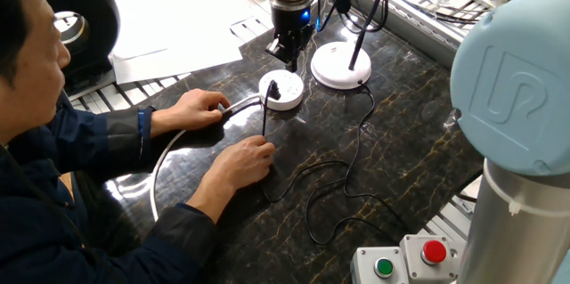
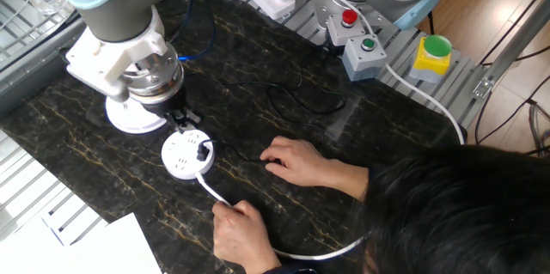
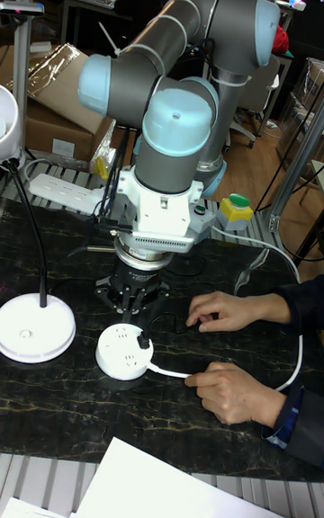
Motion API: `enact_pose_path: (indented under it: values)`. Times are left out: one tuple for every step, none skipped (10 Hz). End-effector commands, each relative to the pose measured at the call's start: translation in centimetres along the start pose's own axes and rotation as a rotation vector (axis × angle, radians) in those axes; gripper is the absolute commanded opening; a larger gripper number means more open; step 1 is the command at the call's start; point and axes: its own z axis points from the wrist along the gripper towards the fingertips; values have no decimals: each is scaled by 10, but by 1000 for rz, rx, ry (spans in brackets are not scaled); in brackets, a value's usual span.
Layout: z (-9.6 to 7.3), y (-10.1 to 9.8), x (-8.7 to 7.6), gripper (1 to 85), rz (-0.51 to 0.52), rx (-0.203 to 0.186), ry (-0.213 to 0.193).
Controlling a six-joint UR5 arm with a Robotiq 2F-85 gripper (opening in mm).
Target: Plug in the power cord of the desk lamp, turn on the socket, and light up the desk lamp
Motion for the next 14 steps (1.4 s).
enact_pose_path:
  values:
    - [-2,-15,-4,13,12,4,46]
    - [2,-36,-8,13,-22,55,54]
    - [4,-51,-10,13,-43,105,62]
    - [3,-59,-13,13,-59,143,57]
    - [1,-64,-14,13,-71,166,56]
    - [2,-61,-13,13,-66,157,54]
    - [4,-49,-6,13,-43,122,53]
    - [5,-38,-8,13,-2,83,42]
    - [5,-31,-23,13,25,57,-16]
    - [4,-32,-42,13,42,58,-89]
    - [2,-33,-63,13,165,50,-176]
    - [-1,-15,-77,13,250,-34,-224]
    - [1,-31,-68,13,175,37,-194]
    - [3,-22,-58,13,128,12,-151]
